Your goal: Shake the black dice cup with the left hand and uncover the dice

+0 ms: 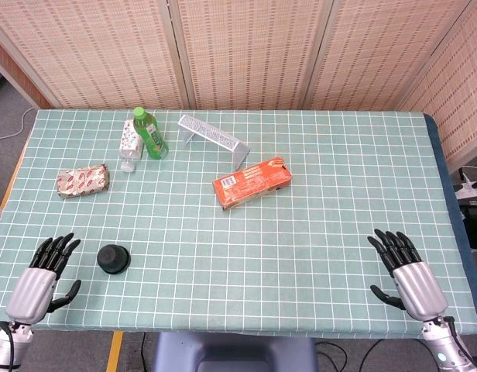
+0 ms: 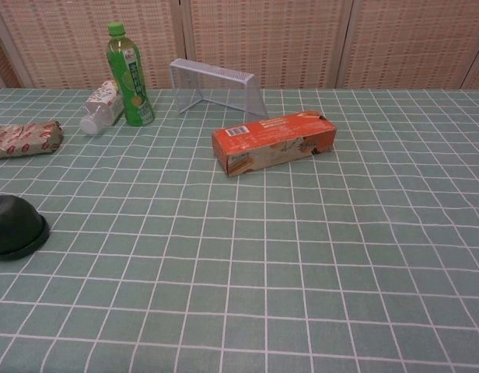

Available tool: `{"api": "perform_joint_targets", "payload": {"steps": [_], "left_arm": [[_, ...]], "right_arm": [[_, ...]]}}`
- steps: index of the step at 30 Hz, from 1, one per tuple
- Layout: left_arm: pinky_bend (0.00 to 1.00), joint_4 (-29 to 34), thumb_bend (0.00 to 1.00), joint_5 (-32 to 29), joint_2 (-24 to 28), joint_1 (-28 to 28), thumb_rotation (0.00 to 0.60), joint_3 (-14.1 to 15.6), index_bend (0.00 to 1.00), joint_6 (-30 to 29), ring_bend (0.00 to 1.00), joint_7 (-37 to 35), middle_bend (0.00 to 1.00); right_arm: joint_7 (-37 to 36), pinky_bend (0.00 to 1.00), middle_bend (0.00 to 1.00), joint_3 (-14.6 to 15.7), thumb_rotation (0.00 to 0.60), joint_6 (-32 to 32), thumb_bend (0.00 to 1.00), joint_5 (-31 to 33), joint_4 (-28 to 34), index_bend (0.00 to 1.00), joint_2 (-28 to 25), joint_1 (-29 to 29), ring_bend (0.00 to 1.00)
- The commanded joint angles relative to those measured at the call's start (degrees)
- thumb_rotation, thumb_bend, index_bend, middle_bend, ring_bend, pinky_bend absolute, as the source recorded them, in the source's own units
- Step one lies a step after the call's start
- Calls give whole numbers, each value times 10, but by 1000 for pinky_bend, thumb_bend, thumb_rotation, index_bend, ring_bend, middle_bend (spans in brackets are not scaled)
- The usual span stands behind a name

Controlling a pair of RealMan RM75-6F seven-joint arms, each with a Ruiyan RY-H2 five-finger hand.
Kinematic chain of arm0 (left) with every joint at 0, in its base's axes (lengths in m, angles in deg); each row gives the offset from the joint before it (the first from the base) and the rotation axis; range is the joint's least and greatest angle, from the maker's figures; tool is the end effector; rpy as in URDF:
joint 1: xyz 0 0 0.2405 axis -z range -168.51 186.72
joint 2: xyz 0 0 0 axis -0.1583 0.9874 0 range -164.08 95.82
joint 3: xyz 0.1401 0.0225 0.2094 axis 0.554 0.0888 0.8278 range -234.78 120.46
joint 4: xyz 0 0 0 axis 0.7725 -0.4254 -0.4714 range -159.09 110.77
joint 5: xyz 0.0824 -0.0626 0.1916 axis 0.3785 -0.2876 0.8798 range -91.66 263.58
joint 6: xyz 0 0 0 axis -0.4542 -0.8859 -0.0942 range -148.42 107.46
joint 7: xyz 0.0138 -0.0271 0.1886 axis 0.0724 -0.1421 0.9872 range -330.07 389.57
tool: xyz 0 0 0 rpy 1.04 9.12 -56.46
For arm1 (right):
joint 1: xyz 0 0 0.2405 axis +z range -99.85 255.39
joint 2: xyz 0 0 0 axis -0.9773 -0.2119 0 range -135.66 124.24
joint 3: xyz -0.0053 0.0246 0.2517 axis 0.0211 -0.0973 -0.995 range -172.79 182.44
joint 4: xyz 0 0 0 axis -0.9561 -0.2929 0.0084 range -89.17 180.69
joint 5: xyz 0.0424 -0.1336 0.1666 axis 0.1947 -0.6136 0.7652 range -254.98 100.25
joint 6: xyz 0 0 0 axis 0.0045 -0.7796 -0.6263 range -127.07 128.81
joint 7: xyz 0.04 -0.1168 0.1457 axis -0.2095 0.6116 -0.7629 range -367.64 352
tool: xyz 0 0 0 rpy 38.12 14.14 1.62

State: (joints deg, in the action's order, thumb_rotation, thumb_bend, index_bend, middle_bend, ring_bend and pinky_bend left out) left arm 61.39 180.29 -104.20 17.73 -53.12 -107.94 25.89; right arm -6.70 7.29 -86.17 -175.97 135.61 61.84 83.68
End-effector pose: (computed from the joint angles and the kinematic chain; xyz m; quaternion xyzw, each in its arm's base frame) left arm -0.2927 0.2203 0.1026 -0.6547 -0.3741 -0.4213 0.5039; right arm -0.2780 -0.2083 0.1087 0.6714 -0.3484 0.4138 0.5065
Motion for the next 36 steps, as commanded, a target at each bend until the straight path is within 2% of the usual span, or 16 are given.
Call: {"api": "perform_joint_targets", "payload": {"steps": [1,5,8,12,15,18,21,28,33,36], "left_arm": [[0,9,411,4,3,9,600,6,0,23,0,-15,0],[2,70,408,18,55,71,600,4,0,110,0,-52,0],[5,140,404,-6,126,141,600,-14,0,217,0,-66,0],[1,212,401,-88,190,233,600,-47,0,374,0,-55,0],[0,213,397,-165,197,284,600,-61,0,469,0,-15,0],[1,197,400,-246,188,320,600,-59,0,527,0,42,0],[2,189,408,-313,179,345,600,-46,0,545,0,100,0],[2,179,404,-446,151,399,600,-7,0,542,0,208,0],[2,171,395,-556,138,459,600,46,0,561,0,271,0],[2,176,388,-598,132,486,600,73,0,553,0,297,0]], "right_arm": [[-2,0,0,0,600,2,123,2,4,0,-3,1,0],[-5,0,0,1,600,0,123,0,7,0,-7,0,0],[-11,0,0,2,600,-1,123,-3,8,0,-9,0,0],[-1,0,0,2,600,-4,123,-8,7,0,-12,-1,0],[-2,0,0,3,600,-1,123,-9,6,0,-12,0,0],[-6,0,0,3,600,1,123,-7,7,0,-14,1,0],[-9,0,0,1,600,0,123,-5,7,0,-14,1,0],[-11,0,0,2,600,7,124,-6,4,0,-13,4,0],[-18,0,0,2,600,1,123,-9,4,0,-14,3,0],[-17,0,0,2,600,3,123,-8,3,0,-13,4,0]]}}
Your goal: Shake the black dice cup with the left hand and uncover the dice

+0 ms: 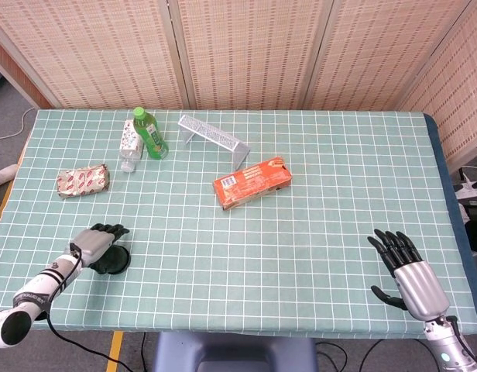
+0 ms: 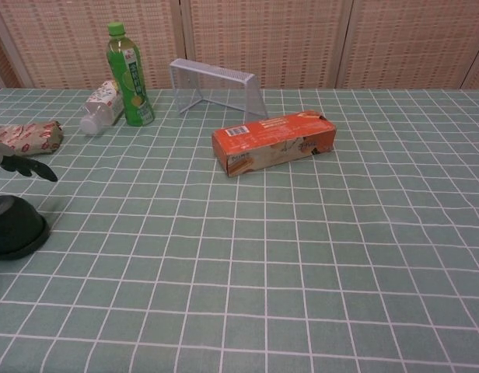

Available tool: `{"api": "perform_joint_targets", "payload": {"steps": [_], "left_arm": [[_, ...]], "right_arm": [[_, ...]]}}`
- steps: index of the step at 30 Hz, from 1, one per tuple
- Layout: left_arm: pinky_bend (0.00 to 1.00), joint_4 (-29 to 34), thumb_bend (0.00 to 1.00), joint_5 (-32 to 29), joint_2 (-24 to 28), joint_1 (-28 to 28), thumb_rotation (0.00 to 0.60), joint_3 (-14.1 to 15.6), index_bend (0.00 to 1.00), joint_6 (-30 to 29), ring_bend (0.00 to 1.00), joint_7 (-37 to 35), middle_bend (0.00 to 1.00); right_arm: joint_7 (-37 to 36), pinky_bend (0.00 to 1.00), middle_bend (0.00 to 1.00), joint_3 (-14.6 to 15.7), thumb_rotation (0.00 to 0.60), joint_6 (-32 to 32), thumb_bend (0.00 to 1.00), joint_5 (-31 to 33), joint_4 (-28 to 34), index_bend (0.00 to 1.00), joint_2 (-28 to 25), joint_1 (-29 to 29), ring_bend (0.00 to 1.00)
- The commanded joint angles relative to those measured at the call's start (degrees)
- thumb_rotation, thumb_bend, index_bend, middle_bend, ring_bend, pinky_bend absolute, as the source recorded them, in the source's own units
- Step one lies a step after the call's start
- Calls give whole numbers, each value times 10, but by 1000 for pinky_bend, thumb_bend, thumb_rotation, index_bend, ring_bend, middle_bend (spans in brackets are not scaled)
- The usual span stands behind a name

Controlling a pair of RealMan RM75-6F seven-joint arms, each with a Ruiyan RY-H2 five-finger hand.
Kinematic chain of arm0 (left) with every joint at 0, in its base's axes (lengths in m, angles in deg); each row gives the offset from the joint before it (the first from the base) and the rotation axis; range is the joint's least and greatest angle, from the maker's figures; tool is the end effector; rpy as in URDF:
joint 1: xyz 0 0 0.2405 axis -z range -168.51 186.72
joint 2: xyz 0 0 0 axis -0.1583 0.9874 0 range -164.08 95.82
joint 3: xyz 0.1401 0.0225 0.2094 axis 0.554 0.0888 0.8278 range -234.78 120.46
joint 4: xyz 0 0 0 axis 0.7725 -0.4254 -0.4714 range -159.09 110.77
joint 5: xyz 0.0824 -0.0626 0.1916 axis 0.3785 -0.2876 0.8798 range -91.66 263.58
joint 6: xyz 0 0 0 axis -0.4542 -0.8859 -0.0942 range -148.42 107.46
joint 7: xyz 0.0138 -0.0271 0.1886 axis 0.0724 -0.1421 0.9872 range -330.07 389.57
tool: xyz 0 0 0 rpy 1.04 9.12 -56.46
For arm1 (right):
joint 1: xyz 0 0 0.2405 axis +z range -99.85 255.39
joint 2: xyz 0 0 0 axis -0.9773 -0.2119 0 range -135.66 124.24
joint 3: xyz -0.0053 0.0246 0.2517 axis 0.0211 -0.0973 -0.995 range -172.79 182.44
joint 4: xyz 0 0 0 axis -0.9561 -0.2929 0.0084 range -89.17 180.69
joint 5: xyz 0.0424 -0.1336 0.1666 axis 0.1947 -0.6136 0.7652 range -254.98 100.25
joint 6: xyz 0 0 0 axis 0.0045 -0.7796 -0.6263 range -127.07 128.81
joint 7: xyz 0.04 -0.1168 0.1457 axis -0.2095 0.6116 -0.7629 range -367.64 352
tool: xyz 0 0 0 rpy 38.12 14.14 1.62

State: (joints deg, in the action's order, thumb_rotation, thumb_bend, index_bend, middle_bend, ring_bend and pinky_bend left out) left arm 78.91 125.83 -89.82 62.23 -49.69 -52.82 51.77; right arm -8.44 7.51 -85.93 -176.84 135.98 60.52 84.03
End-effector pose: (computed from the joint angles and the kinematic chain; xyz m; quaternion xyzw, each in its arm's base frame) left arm -0.2417 0.3467 0.0537 -0.7813 -0.4734 -0.0820 0.3984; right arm -0.2764 -0.2085 0.1127 0.6756 -0.3509 0.4176 0.4960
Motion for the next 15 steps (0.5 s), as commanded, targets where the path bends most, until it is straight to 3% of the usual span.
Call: {"api": "perform_joint_targets", "payload": {"steps": [1,15], "left_arm": [[2,4,387,-64,-13,48,600,45,0,-2,0,43,0],[24,6,375,-150,-50,115,600,113,0,-24,0,89,0]], "right_arm": [[1,0,0,0,600,1,124,1,-2,0,1,0,0],[-7,0,0,0,600,3,124,3,-3,0,3,1,0]]}}
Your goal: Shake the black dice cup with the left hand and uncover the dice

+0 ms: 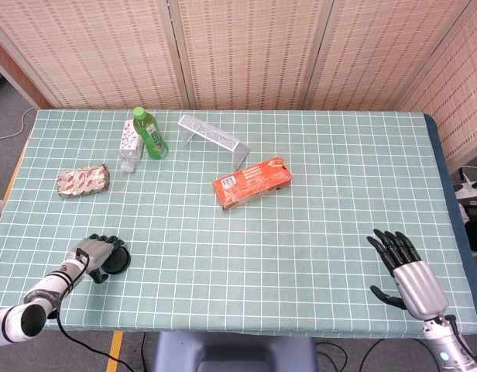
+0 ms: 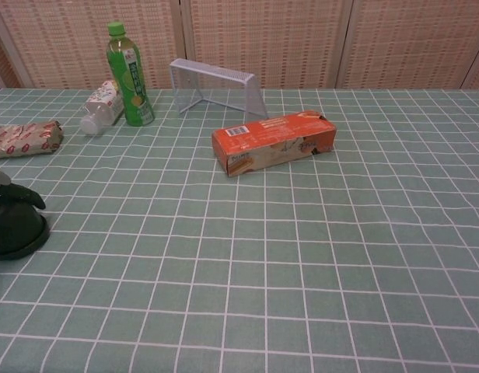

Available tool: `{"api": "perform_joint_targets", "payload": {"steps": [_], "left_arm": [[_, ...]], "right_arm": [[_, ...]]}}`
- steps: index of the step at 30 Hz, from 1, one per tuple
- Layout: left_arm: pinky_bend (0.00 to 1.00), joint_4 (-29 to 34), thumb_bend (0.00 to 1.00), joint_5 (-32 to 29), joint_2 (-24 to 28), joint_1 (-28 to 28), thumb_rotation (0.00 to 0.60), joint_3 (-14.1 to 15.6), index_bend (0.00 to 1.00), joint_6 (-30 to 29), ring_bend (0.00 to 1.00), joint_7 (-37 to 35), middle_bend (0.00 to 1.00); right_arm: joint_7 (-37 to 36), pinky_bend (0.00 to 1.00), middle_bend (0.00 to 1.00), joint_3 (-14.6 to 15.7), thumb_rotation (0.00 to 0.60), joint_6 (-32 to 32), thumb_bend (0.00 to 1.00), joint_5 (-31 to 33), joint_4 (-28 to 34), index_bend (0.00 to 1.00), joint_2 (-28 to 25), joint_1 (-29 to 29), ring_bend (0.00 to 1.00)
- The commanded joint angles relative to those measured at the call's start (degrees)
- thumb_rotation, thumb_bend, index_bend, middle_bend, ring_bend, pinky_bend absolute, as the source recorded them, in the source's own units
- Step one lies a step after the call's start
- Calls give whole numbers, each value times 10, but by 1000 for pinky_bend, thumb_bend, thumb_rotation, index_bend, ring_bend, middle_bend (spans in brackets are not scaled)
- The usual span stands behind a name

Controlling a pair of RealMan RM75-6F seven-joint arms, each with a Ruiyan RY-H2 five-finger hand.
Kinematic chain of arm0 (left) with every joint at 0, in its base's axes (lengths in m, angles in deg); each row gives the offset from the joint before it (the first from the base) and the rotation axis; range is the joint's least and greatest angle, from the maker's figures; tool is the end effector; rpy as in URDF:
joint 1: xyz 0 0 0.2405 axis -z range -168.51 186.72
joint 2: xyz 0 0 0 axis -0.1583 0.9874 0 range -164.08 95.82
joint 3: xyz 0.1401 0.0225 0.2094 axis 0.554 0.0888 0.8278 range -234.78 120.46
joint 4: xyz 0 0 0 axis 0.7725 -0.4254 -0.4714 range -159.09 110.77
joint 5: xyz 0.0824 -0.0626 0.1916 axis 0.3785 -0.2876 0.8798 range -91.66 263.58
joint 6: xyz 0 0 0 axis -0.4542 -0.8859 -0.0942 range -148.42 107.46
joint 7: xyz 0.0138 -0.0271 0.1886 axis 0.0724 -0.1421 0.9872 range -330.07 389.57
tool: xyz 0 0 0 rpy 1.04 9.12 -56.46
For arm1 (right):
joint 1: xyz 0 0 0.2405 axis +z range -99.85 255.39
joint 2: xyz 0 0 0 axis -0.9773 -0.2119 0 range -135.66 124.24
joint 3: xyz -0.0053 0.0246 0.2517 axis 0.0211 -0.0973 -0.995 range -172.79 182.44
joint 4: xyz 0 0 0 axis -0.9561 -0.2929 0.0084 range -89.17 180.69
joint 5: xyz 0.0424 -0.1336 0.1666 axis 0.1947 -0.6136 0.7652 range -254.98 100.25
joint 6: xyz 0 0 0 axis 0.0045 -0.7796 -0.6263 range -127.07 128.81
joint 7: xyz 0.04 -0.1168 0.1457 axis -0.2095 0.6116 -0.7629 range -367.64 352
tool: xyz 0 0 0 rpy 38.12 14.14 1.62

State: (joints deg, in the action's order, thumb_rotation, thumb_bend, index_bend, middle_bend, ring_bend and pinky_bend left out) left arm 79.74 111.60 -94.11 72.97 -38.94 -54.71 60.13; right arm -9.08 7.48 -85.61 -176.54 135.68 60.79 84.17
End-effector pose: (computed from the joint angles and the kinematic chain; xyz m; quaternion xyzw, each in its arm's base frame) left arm -0.2515 0.3377 0.0372 -0.7930 -0.4590 0.0041 0.4005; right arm -0.2777 -0.2096 0.1111 0.6739 -0.3561 0.4183 0.4941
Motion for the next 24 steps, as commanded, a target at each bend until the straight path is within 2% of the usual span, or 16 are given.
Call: {"api": "perform_joint_targets", "payload": {"steps": [1,12,16,24], "left_arm": [[28,-2,374,-11,-9,10,600,8,0,-8,0,7,0],[74,-10,368,-26,-25,26,600,21,0,-16,0,8,0],[120,-19,365,-34,-33,37,600,26,1,-12,0,11,0],[150,-34,359,-61,-52,63,600,42,86,-2,24,14,60]], "right_arm": [[0,0,0,0,600,0,124,0,0,0,0,0,0],[1,0,0,-1,600,2,124,3,-1,0,2,1,0],[5,0,0,-3,600,7,123,8,-3,0,4,2,0],[7,0,0,-6,600,7,124,12,-3,0,5,2,0]]}}
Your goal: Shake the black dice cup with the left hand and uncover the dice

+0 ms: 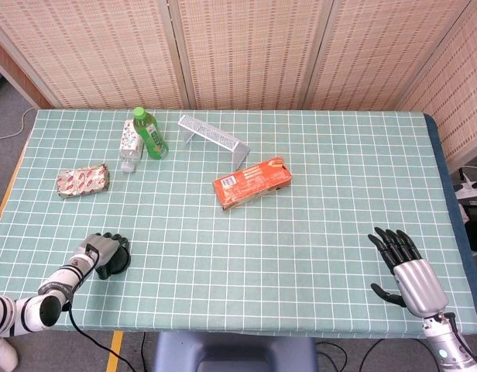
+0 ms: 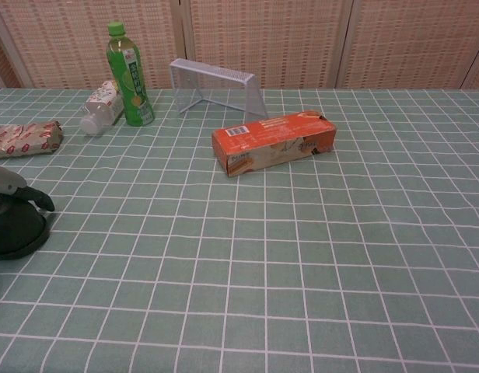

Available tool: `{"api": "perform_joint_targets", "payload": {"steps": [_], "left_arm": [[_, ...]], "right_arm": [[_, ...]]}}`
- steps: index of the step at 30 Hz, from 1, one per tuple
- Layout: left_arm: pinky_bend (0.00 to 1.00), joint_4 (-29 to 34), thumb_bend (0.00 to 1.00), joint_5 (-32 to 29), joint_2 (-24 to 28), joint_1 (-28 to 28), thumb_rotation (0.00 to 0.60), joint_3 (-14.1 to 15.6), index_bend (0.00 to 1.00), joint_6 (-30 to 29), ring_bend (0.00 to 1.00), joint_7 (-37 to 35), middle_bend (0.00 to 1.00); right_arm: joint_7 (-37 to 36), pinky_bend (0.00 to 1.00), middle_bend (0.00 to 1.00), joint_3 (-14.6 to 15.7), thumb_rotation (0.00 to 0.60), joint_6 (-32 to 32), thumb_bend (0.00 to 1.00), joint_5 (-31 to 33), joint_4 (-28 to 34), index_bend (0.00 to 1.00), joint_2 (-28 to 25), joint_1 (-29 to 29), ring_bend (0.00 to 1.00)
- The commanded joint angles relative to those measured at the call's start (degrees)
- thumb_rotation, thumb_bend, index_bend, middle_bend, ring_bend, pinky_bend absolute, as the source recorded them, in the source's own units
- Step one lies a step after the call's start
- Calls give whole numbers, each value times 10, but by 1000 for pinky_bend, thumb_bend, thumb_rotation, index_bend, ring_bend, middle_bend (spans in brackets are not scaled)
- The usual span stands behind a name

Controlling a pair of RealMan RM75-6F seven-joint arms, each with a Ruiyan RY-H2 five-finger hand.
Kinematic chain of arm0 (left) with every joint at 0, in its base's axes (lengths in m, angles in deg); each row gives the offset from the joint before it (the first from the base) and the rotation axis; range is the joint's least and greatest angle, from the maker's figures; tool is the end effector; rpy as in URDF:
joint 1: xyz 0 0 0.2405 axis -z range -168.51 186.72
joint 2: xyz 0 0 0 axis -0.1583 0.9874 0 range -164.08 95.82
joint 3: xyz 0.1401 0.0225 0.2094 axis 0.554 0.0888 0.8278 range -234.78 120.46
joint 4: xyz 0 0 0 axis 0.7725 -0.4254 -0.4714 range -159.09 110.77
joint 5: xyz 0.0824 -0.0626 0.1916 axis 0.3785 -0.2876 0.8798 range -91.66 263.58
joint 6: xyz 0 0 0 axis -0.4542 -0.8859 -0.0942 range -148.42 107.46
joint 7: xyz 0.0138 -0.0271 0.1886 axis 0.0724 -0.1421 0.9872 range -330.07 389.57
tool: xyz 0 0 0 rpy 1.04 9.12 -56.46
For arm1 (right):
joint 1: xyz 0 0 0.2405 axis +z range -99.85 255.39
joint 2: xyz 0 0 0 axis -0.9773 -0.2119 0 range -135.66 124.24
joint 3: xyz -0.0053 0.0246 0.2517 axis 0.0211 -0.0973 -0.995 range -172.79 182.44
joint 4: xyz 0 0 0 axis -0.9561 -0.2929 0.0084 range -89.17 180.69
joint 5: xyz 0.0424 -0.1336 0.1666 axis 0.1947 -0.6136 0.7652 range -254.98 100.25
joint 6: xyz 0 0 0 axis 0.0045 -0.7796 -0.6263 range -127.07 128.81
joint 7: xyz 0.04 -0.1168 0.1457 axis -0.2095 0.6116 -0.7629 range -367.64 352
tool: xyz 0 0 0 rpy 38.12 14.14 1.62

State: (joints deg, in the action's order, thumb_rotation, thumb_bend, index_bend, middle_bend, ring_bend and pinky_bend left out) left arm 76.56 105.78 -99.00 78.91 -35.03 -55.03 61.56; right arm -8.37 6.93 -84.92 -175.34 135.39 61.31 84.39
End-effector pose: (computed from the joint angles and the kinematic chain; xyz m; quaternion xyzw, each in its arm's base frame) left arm -0.2482 0.3507 0.0232 -0.8004 -0.4409 0.0292 0.4052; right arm -0.2804 -0.2137 0.1098 0.6713 -0.3566 0.4130 0.5016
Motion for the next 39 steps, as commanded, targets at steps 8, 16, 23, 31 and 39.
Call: {"api": "perform_joint_targets", "payload": {"steps": [8,16,23,31,39], "left_arm": [[297,2,356,2,-9,6,600,14,209,-20,180,-4,220],[555,5,357,43,-16,-25,600,8,417,-73,370,-10,411],[683,6,366,100,-11,-66,600,-11,529,-100,532,-34,580],[718,9,391,171,26,-113,600,-72,581,-67,572,-146,619],[717,-11,395,346,60,-208,600,-202,585,-31,572,-401,614]], "right_arm": [[-2,0,0,0,600,0,124,0,0,0,0,0,0],[-5,0,0,1,600,-4,124,-3,0,0,0,-1,0],[-8,0,0,1,600,-6,123,-4,1,0,0,-1,0],[-7,0,0,1,600,-5,124,-3,0,0,0,0,0],[-3,0,0,-1,600,-8,124,-3,0,0,-1,-2,0]]}}
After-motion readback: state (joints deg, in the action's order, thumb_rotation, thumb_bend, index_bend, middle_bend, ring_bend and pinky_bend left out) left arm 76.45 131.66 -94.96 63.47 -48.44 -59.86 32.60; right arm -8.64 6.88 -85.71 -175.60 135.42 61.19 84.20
